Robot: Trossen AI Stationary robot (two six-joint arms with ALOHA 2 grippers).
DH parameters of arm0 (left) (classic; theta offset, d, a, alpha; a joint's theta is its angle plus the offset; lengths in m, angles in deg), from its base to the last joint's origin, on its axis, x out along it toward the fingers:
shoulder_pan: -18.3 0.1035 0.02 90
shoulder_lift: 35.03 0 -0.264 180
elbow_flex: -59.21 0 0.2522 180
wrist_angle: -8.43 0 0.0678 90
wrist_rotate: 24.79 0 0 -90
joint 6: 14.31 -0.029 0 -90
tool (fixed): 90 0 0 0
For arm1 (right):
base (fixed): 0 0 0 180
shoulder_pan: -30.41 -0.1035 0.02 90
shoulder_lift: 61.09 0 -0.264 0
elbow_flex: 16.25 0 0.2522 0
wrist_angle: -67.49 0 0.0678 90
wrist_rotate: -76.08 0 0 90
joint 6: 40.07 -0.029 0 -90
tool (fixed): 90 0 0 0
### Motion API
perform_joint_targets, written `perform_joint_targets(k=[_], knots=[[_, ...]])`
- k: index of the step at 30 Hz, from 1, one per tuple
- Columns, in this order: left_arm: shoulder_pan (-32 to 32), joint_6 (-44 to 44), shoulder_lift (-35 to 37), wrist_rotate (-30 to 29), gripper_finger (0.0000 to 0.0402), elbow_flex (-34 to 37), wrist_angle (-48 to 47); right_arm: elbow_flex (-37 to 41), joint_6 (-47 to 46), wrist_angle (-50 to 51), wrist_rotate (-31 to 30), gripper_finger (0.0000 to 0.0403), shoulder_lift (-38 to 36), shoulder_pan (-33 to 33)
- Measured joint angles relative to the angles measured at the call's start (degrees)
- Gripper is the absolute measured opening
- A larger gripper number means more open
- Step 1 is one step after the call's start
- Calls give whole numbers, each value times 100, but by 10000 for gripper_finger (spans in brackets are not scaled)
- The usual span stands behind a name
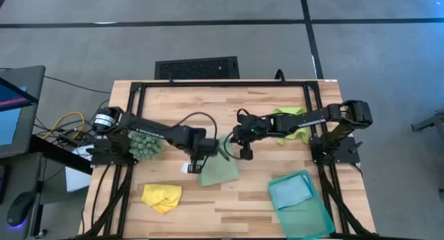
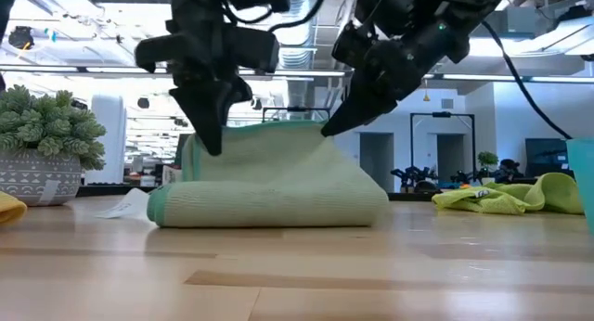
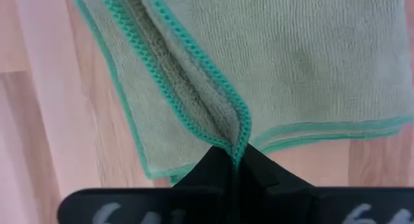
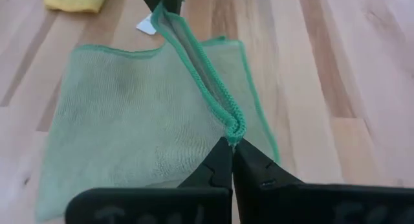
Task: Fold microfiber towels
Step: Fold the green microfiber cloth
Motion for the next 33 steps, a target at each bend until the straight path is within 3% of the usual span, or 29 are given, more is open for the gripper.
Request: perform_joint_targets(k=[4, 11, 17, 26, 33], knots=[[176, 11, 34, 460, 0, 0, -60, -7, 126, -41, 10, 15, 153, -9], [-75, 627, 74, 1193, 0, -177, -192, -5, 199, -83, 65, 20, 304, -237], [8, 565, 136, 836, 0, -130, -168, -7, 30, -40, -39, 15, 332, -214], [501, 132, 134, 528, 0, 743, 408, -70, -164, -732, -65, 19, 1176, 54], [781, -214, 136, 387, 0, 1045, 1011, -372, -72, 8, -214, 23, 1057, 248]])
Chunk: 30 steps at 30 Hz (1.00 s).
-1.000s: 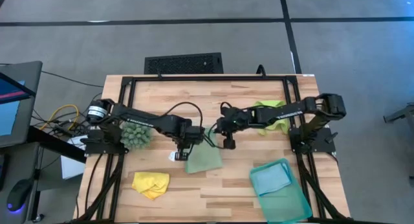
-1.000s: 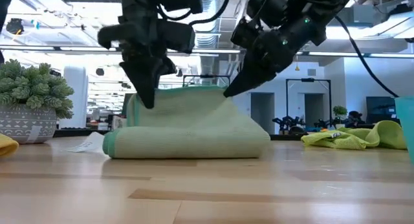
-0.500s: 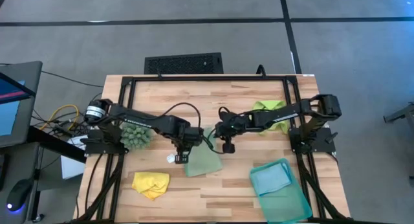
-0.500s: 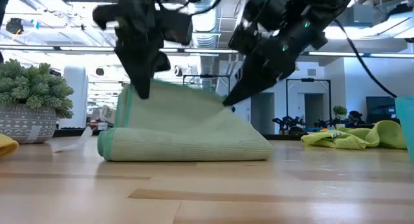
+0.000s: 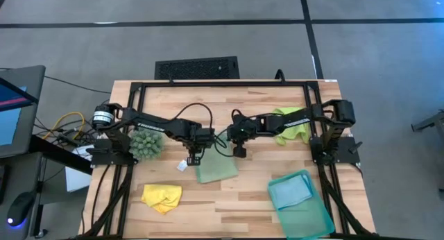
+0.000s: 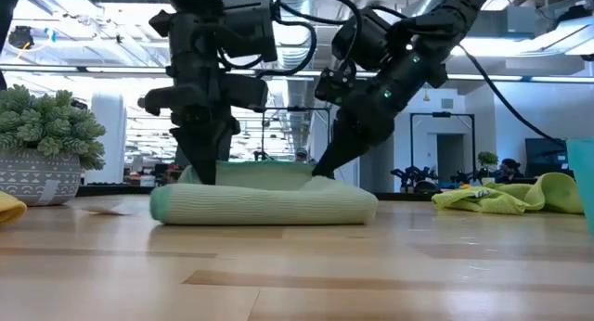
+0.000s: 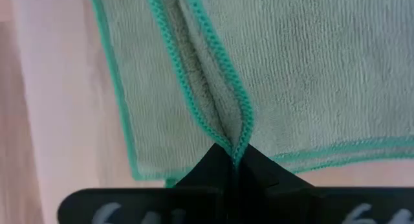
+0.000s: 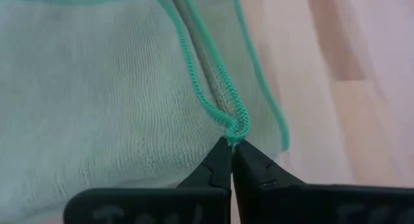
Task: Fold microfiber towels
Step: Fold the green microfiber cloth
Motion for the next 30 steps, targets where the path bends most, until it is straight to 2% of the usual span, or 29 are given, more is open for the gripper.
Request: perform_joint_targets(k=[7, 11, 14, 18, 21, 23, 26, 30], knots=[[138, -52, -9, -21, 0, 166, 244, 11, 198, -252, 4, 23, 275, 118], [134, 136, -14, -82, 14, 248, 356, 11, 432, -595, -7, 39, 546, 94], [134, 309, -18, -119, 46, 299, 419, -22, 499, -592, -48, 71, 641, 99], [177, 175, -15, -211, 107, 259, 298, -63, 507, -415, -48, 132, 372, 230], [186, 86, 173, -883, 139, 266, 132, -73, 496, -267, -50, 174, -62, 377], [195, 48, 410, -1054, 149, 329, 190, 9, 495, -216, -38, 192, -364, 462], [188, 18, 949, -944, 149, 640, 533, 316, 583, -577, 343, 201, -638, 547], [187, 166, 1956, -552, 127, 1640, 1969, 825, 631, -1240, 1570, 174, -649, 534]])
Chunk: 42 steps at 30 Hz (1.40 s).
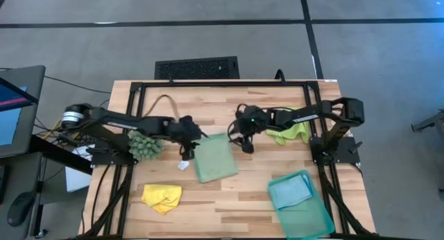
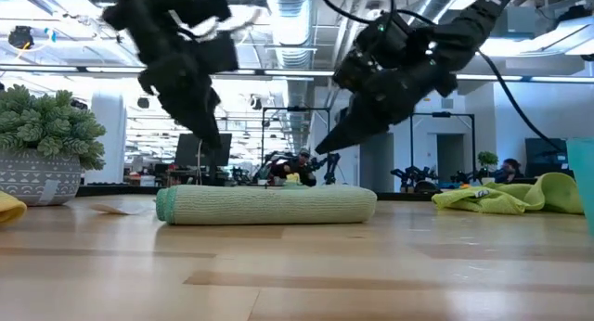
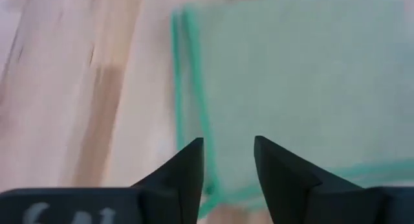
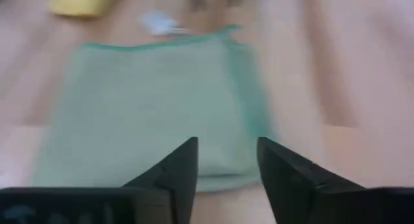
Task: Fold microfiber towels
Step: Fold the green microfiber cloth
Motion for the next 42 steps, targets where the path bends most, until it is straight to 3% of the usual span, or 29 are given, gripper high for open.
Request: perform_joint_targets(k=[2, 5, 8, 13, 17, 22, 31, 36, 42], knots=[[-54, 264, 401, 240, 114, 663, 1209, 101, -141, -115, 348, 150, 100, -105], [-311, 704, 637, 480, 93, 1544, 3031, 110, -269, -230, 396, 108, 418, -371], [-647, 1077, 557, 406, 73, 2101, 3908, 68, -199, -533, 390, 67, 718, -662], [-1248, 1614, 152, -352, 43, 2279, 3964, -36, -243, -440, -22, 13, 793, -934], [-1462, 1781, -325, -680, 23, 2266, 3957, 17, -535, -159, -227, 13, 796, -1087], [-1463, 2088, -810, -734, 6, 2186, 3994, 50, -817, -182, -714, 30, 807, -1486], [-1480, 1496, -423, -724, 1, 1755, 3102, 52, -1446, -63, -2293, 6, 523, -2360], [-1480, 1182, -458, -599, 0, 1717, 3404, 45, -1836, -639, -2432, 18, 422, -2515], [-1471, 1056, -916, -498, 0, 1719, 3474, 61, -1842, -661, -2475, 19, 613, -2361]])
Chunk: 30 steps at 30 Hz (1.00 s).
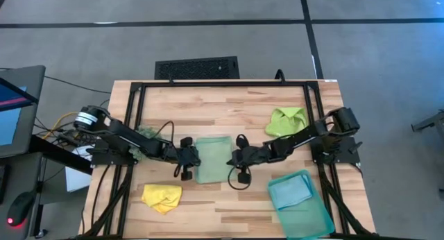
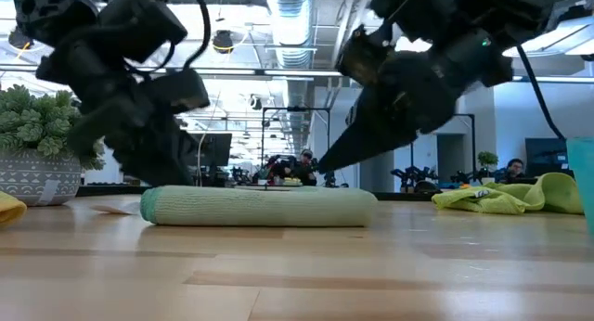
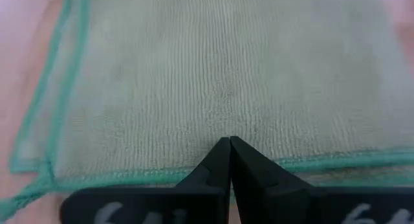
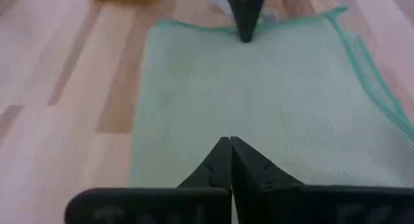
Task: Fold microfiber towels
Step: Fold the green microfiber cloth
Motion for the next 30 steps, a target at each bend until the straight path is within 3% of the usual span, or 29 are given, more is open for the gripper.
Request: perform_joint_targets(k=[6, 17, 22, 30], knots=[[28, -200, -342, -170, 0, -35, 96, 0, 38, 3, -309, 11, 503, 165], [196, -742, 809, -545, 0, 4, -906, -20, 199, -189, -266, 20, 18, 90], [70, -610, 988, -93, 0, 2, -688, -17, 749, -800, 333, 33, -12, 101], [-443, -673, 359, 723, 15, -7, 881, -91, 953, -990, 771, 119, -1, 144]])
